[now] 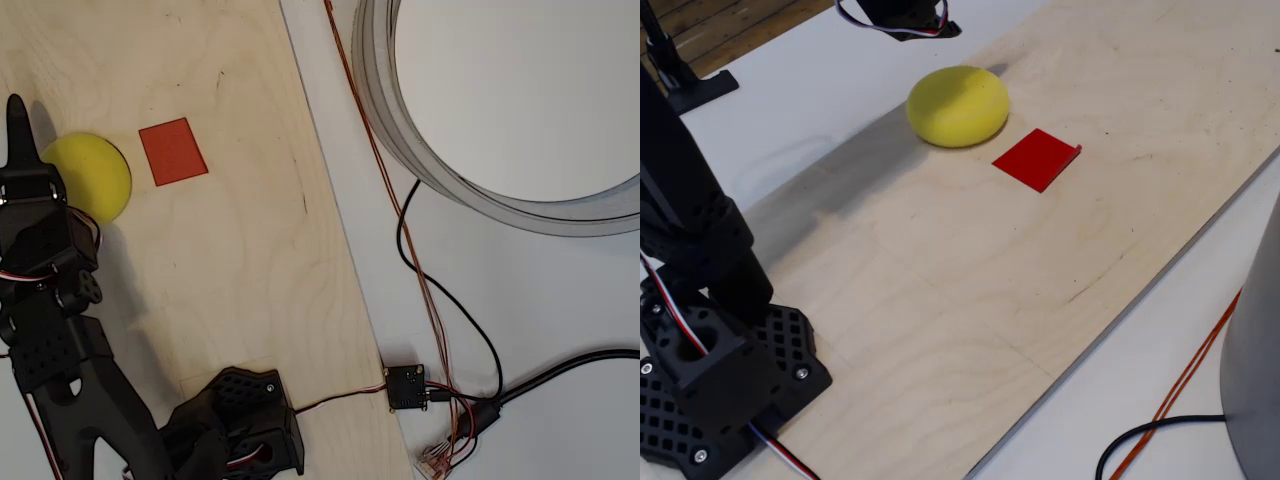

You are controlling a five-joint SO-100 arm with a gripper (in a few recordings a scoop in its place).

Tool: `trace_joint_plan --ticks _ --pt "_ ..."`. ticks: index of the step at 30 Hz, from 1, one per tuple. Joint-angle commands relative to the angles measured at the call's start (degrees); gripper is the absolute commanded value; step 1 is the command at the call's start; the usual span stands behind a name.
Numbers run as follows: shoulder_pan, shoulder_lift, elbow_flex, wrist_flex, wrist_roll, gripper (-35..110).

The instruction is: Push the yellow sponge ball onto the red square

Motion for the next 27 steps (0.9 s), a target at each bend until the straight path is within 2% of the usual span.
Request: trace_joint_plan --ticks 1,10,21,27 --pt "-1.6 1.3 0.9 -1.3 5.3 38" --pt "-3.4 0.1 7.3 -8.6 10.0 37" --pt "-4.1 -2.8 12.8 -16.6 11.2 37" --pt "-3.5 -2.8 14.1 -17.8 10.8 36"
